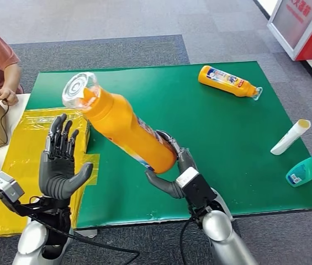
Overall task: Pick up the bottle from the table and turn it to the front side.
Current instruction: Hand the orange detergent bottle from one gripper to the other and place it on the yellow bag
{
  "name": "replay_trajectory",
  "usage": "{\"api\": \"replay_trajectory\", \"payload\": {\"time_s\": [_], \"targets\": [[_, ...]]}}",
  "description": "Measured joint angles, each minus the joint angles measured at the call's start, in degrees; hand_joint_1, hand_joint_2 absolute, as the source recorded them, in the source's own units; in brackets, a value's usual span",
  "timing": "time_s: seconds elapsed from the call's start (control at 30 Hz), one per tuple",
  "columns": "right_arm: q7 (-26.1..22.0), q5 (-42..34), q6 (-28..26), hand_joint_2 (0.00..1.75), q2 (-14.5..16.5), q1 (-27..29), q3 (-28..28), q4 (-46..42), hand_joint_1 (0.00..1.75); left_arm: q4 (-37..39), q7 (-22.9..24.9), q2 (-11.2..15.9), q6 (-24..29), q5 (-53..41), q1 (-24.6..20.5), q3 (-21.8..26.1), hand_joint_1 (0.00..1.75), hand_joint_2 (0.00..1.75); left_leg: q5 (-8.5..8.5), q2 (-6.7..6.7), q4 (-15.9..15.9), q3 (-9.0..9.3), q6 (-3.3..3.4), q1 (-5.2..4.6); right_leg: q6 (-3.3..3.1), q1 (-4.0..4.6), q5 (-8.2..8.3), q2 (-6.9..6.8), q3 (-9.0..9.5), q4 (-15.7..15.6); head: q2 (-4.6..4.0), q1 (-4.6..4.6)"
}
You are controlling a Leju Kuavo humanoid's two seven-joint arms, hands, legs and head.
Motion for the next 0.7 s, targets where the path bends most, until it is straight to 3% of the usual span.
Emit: {"api": "replay_trajectory", "payload": {"time_s": [0.23, 0.7], "targets": [[-0.87, 3.09, -2.69, 1.75, 0.42, -1.04, 3.16, 0.84, 1.75, 2.43, 0.95, 0.56, -2.85, 3.53, -3.27, -0.78, 0.00, 1.75, 0.01, 0.00, 0.00, 0.00, 0.01, 0.00, 0.00, 0.00, 0.01, 0.00, 0.01, 0.00, 0.00, 0.00], [-1.48, 15.10, -12.66, 1.75, 2.36, -5.88, 7.21, 10.50, 1.75, 6.69, 6.36, 1.82, -15.37, 16.62, -10.07, -7.66, 0.00, 1.75, 0.02, 0.00, 0.00, 0.00, 0.00, 0.00, 0.00, 0.00, 0.01, 0.00, 0.00, 0.01, 0.00, 0.00]]}}
